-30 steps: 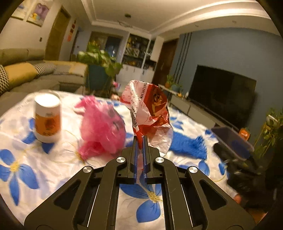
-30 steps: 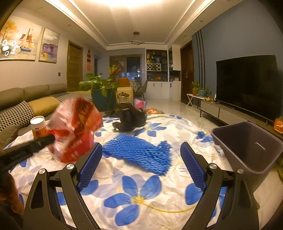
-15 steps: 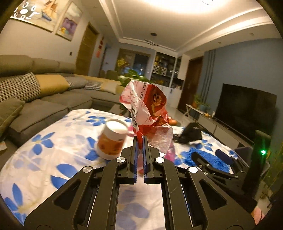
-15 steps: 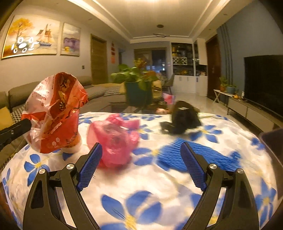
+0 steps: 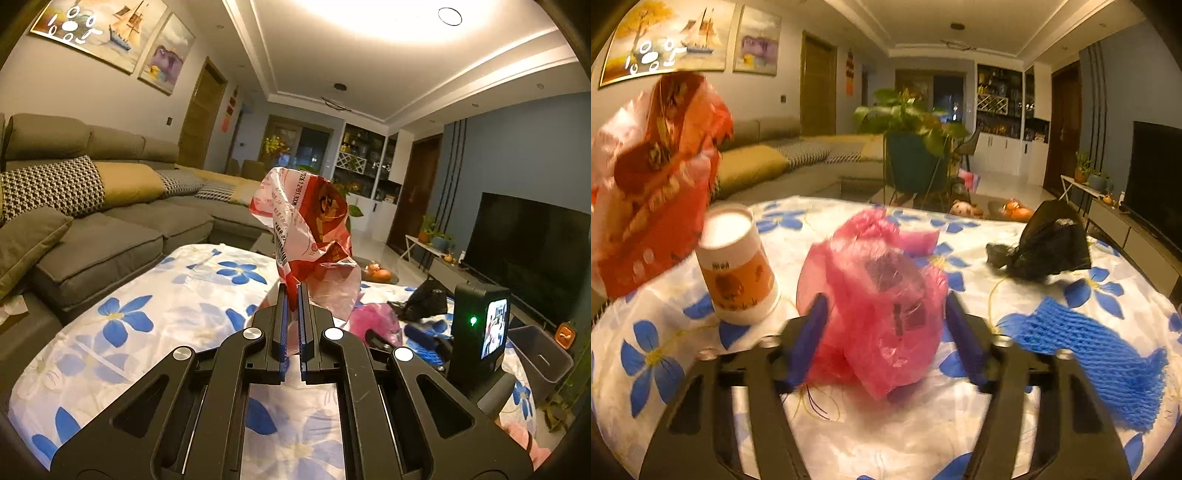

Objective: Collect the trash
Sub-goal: 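Grasp the pink plastic bag with the right tool, then carry the snack wrapper and pink bag over the grey bin with both tools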

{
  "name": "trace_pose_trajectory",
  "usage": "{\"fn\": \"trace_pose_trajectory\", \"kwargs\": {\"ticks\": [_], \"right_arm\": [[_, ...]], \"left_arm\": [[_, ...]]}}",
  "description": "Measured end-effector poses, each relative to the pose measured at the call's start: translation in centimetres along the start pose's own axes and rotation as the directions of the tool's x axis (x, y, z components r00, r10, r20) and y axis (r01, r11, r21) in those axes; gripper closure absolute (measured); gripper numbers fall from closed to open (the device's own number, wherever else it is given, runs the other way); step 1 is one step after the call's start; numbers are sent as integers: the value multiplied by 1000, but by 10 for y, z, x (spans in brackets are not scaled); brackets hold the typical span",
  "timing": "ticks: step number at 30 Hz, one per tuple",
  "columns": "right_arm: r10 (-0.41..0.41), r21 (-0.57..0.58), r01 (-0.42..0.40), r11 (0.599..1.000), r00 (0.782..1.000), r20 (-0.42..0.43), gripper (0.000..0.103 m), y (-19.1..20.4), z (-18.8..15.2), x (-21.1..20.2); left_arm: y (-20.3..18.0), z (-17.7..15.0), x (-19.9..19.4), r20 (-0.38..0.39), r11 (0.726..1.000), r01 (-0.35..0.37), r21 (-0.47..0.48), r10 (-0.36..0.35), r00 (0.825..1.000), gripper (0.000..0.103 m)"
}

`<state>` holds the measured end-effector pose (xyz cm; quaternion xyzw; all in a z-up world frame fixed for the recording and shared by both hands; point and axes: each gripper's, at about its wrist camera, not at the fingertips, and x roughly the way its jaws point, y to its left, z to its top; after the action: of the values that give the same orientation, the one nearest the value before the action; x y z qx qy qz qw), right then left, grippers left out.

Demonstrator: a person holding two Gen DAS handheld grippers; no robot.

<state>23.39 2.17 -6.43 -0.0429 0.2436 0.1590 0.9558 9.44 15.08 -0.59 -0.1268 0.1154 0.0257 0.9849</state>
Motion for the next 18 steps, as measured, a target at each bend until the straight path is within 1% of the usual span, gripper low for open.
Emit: {"fn": "trace_pose_trajectory", "kwargs": {"ticks": [1,2,3,4,5,7,11,16,18], "right_arm": [[5,-4,-5,1000,1000,-9,71,2,-1,1],[13,-7,-13,1000,1000,-16,80,4,-2,2],[22,-7,-22,1000,1000,-19,83,4,-2,2],[28,-8,-28,1000,999,-18,92,3,-3,1],[39,-7,-39,999,999,-15,96,2,-4,-1],[47,-1,-47,999,999,-1,99,-1,-6,-8],[50,13,-51,999,997,51,100,-8,-7,-32],[12,26,-16,1000,992,123,100,-25,-17,-74],[0,41,-6,999,991,137,100,-33,-21,-85]], "left_arm": [[1,1,1,-2,1000,0,-4,0,1000,99],[2,1,1,-2,1000,-1,-7,1,1000,99],[2,1,1,-3,1000,-1,-9,1,1000,99],[2,0,0,-3,1000,0,-9,0,1000,99],[2,0,0,-4,1000,0,-9,0,1000,99],[3,1,0,-3,1000,0,-9,0,1000,99],[1,2,-2,3,1000,-2,1,2,1000,99],[-4,1,-5,8,1000,3,6,-3,1000,99],[-8,1,-5,6,1000,13,10,-13,1000,99]]}}
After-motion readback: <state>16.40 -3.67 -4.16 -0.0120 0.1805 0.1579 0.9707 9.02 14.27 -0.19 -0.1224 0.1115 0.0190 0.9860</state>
